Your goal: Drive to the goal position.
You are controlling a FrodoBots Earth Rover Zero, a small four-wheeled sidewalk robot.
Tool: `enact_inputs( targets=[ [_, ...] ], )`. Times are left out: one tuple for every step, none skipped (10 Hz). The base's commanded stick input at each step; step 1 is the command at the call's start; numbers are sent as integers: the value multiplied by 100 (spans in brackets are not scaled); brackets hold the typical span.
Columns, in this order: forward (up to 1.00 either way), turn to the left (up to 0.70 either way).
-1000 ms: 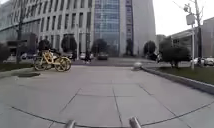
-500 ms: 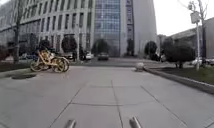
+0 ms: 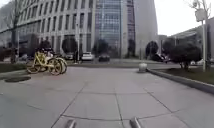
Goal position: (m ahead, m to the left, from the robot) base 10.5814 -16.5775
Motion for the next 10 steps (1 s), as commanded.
enact_inputs(
  targets=[
    [70,0],
    [70,0],
    [70,0],
    [70,0],
    [70,0],
    [70,0],
    [70,0],
    [70,0],
    [70,0],
    [70,0]
  ],
)
